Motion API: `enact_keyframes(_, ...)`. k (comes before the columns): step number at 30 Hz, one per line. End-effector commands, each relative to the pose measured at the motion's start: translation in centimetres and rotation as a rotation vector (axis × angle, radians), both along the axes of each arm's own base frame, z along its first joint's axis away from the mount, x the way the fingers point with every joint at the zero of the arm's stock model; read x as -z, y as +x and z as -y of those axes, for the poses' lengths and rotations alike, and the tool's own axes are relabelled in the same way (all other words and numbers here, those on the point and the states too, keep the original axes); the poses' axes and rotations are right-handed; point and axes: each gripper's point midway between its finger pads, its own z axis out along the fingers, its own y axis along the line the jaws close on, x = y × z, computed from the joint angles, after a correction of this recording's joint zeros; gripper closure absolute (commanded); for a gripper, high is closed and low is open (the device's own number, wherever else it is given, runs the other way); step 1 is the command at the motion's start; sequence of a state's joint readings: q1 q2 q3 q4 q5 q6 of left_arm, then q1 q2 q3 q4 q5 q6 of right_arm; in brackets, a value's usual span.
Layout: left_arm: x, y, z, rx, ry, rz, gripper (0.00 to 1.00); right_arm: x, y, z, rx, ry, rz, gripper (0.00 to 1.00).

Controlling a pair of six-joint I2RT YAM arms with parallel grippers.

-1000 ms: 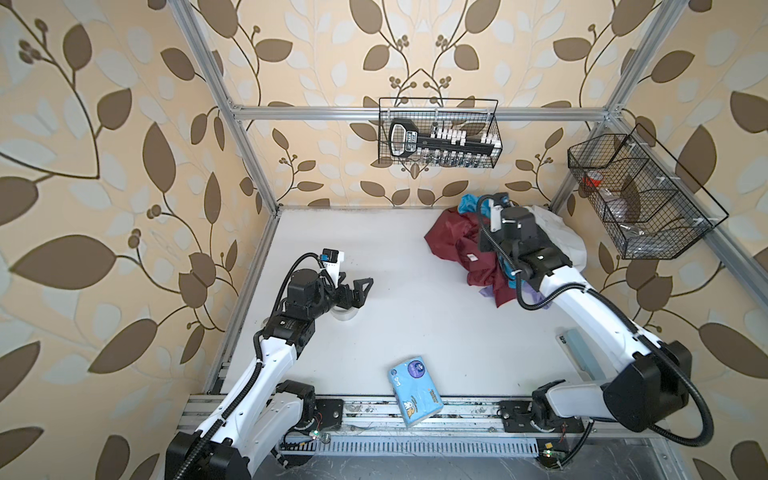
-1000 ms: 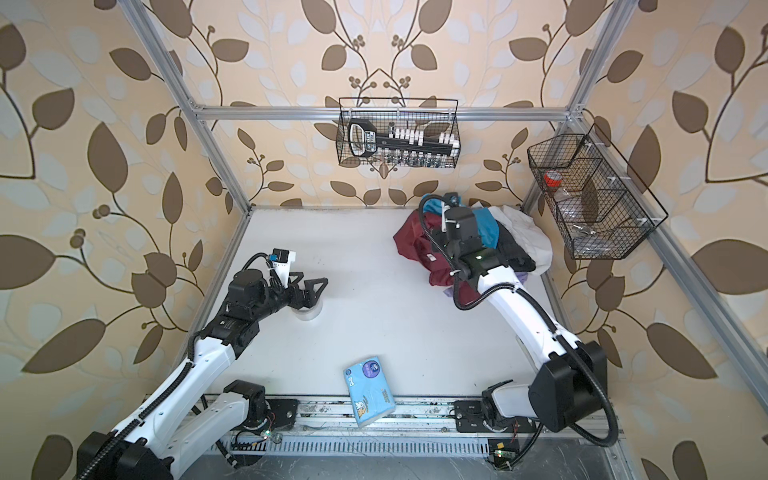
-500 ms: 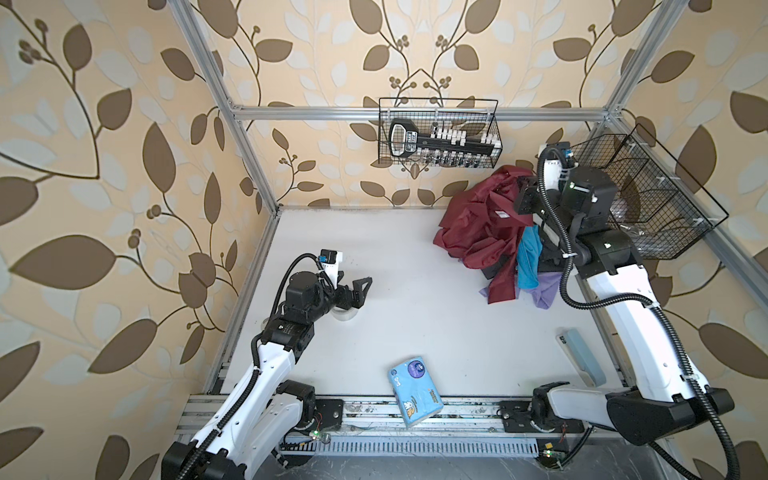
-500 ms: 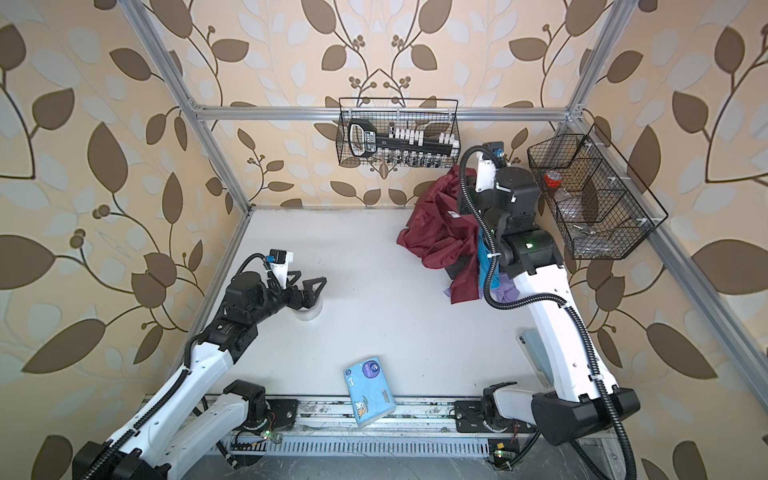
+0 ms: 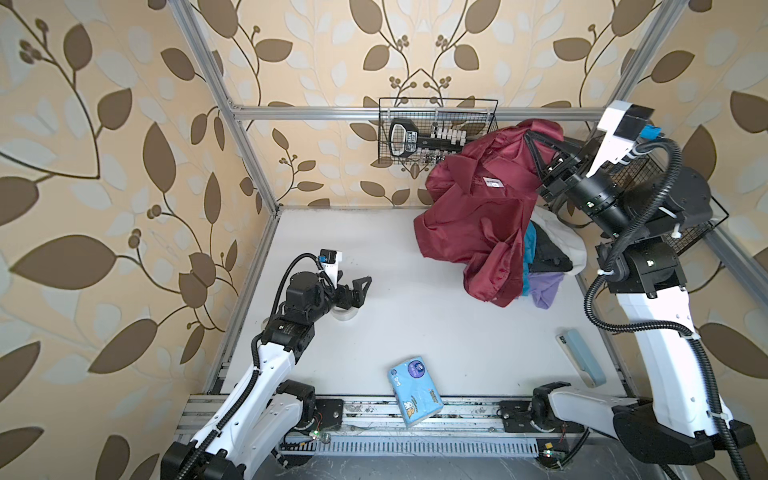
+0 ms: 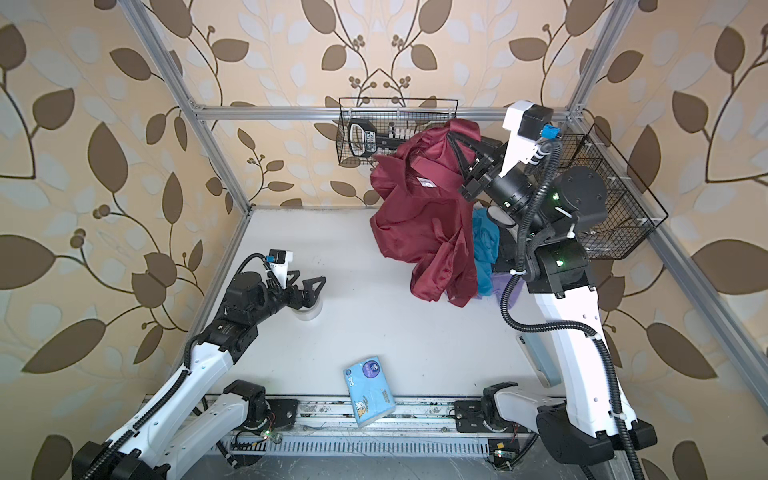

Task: Pick out a specific cloth from the pile
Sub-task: 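Carry the maroon shirt toward the left gripper and lower it onto the table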

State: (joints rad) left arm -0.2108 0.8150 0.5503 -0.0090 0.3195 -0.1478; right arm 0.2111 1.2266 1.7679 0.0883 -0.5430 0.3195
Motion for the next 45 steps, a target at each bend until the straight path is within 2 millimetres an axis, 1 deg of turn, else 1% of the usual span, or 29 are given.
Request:
enact_keyframes(1, -0.9, 0.0, 0.0, -0.003, 0.011, 0.052, 0.01, -4.6, -5.1, -1.0, -0.186, 0.049, 0.198, 1.0)
enact_keyframes(3, -0.8, 0.1, -0.1, -0.009, 0.014, 0.05, 0.01, -5.2, -5.3, -1.8, -0.247, 0.069, 0.215, 1.0)
enact_keyframes(6, -0.7, 0.0, -0.2, -0.013, 0.015, 0.049, 0.01, -4.9, -4.1, -3.9, -0.304, 0.074, 0.208, 1.0)
enact_keyframes(8, -0.8, 0.1, -0.3, -0.018, 0.016, 0.051, 0.01, -4.2, -2.5, -5.3, -0.316, 0.073, 0.19, 1.0)
enact_keyframes(10, -0.8, 0.1, -0.3, -0.022, 0.017, 0.053, 0.01, -3.3, -0.1, -6.7, -0.329, 0.072, 0.155, 1.0)
enact_keyframes(13, -0.8, 0.1, -0.4, -0.027, 0.02, 0.055, 0.01, -2.5, 2.6, -8.6, -0.358, 0.076, 0.129, 1.0)
enact_keyframes(20, -0.6, 0.4, -1.0, -0.053, 0.05, 0.059, 0.01, -2.3, 7.5, -13.7, -0.438, 0.078, 0.152, 1.0)
enact_keyframes(23, -0.6, 0.5, -1.2, -0.067, 0.063, 0.059, 0.01, -1.7, 9.9, -15.0, -0.434, 0.102, 0.167, 1.0)
enact_keyframes(25, -0.5, 0.6, -1.3, -0.07, 0.069, 0.058, 0.01, -0.3, 11.7, -15.7, -0.441, 0.12, 0.146, 1.0)
enact_keyframes(26, -0.5, 0.7, -1.3, -0.073, 0.072, 0.057, 0.01, 0.7, 12.3, -16.2, -0.455, 0.119, 0.135, 1.0)
enact_keyframes(28, -0.3, 0.8, -1.5, -0.079, 0.079, 0.054, 0.01, 3.8, 14.1, -17.5, -0.491, 0.104, 0.078, 1.0)
enact_keyframes(31, -0.1, 0.9, -1.7, -0.094, 0.086, 0.047, 0.01, 9.4, 16.8, -19.4, -0.52, 0.08, -0.015, 1.0)
enact_keyframes(33, 0.0, 0.9, -1.9, -0.104, 0.085, 0.043, 0.01, 13.6, 18.9, -20.4, -0.512, 0.06, -0.094, 1.0)
enact_keyframes(36, 0.1, 0.9, -2.0, -0.115, 0.086, 0.038, 0.01, 19.1, 20.8, -21.9, -0.539, 0.018, -0.189, 1.0)
enact_keyframes(39, 0.0, 0.9, -2.2, -0.127, 0.084, 0.042, 0.01, 23.5, 22.0, -22.8, -0.548, -0.003, -0.253, 1.0)
enact_keyframes(40, 0.0, 0.9, -2.3, -0.13, 0.084, 0.043, 0.01, 24.4, 22.4, -22.9, -0.545, -0.004, -0.271, 1.0)
enact_keyframes(41, 0.0, 0.8, -2.3, -0.132, 0.084, 0.045, 0.01, 27.3, 23.5, -23.4, -0.534, -0.016, -0.314, 1.0)
enact_keyframes(45, 0.0, 0.9, -2.5, -0.144, 0.086, 0.046, 0.01, 32.3, 26.0, -24.1, -0.485, -0.027, -0.419, 1.0)
